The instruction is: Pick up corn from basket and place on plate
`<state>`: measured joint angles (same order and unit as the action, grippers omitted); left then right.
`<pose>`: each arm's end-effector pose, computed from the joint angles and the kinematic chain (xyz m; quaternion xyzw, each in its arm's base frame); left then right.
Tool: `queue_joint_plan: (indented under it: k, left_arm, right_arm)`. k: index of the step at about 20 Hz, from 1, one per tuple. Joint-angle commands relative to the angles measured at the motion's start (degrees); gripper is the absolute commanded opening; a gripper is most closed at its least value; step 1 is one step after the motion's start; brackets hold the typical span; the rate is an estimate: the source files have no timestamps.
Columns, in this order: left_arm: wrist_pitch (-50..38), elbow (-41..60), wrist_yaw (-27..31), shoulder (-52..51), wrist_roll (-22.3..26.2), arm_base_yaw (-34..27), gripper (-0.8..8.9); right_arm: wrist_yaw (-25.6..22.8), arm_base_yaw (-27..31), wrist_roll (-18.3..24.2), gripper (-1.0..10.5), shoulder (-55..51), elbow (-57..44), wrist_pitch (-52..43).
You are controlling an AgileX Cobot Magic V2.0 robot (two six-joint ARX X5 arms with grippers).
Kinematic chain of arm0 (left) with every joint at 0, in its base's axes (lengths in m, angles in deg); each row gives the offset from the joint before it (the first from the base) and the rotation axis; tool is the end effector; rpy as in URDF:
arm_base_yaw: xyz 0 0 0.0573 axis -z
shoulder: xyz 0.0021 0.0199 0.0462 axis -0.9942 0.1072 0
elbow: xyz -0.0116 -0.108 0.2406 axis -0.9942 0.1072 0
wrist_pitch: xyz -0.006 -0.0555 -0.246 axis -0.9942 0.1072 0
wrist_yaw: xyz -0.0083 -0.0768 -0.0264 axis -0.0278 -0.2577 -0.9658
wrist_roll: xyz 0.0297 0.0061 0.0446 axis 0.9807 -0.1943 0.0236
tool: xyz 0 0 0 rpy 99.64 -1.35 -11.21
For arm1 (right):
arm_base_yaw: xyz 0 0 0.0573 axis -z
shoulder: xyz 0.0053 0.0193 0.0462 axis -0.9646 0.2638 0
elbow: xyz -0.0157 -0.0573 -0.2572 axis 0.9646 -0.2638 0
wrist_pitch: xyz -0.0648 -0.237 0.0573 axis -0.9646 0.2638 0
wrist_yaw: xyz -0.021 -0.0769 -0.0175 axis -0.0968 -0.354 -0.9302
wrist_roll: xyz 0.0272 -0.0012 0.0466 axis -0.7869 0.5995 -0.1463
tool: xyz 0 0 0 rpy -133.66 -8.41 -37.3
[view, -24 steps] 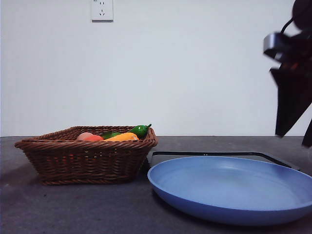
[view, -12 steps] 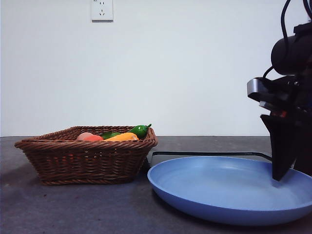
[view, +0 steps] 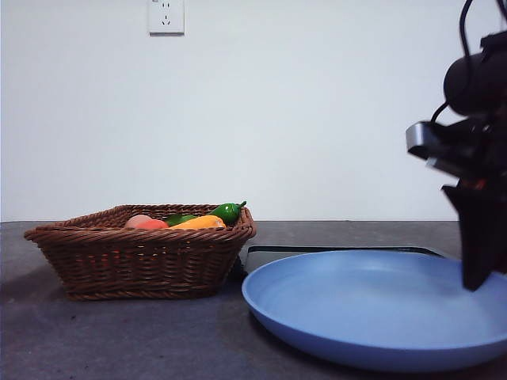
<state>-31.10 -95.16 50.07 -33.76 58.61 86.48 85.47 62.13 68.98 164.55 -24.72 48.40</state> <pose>0.0967 -0.0209 0.3018 -0.1364 0.3066 -0.2876 0.8970 0.2516 0.0657 0.1777 0.0177 0.6312 0.2245 0.7422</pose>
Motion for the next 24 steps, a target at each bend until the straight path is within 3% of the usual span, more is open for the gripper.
queue_joint_plan:
  k: [1, 4, 14, 19, 24]
  left_arm:
    - [-1.57, -2.91, -0.15, 3.61, 0.11, 2.01, 4.16]
    - [-3.78, -6.56, 1.42, 10.27, 0.15, 6.16, 4.16]
    - [-6.43, -20.90, 20.57, 39.63, 4.79, 25.51, 4.16]
    - [-6.49, -25.64, 26.12, 53.37, 6.43, 28.94, 4.16]
    - [-9.64, -26.32, 26.43, 61.61, 7.04, 29.38, 4.16]
  right_arm:
    - [-1.07, 0.44, 0.61, 0.0, -3.80, 0.77, 2.60]
    - [-0.98, 1.53, 0.28, 0.0, -11.76, 0.77, 7.26]
    - [-0.94, 2.03, -5.09, 0.0, -35.10, 0.90, 14.23]
    - [-0.96, 2.05, -6.80, 0.0, -40.22, 0.90, 14.78]
    - [-0.81, 2.08, -6.95, 0.0, -42.31, 0.90, 15.37]
